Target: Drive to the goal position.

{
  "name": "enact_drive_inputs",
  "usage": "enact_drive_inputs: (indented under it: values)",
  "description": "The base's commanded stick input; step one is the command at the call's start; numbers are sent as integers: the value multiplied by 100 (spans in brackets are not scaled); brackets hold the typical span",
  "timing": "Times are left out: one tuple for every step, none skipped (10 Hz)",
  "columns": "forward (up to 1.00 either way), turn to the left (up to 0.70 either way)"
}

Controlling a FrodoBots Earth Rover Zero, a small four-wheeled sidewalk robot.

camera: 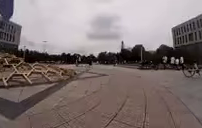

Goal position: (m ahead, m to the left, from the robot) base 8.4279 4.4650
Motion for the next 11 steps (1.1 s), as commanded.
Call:
enact_drive_inputs:
  values:
    - [70,1]
    - [70,1]
    - [70,1]
    - [70,1]
    - [70,1]
    - [70,1]
    - [70,1]
    - [70,1]
    - [70,1]
    - [70,1]
    - [70,1]
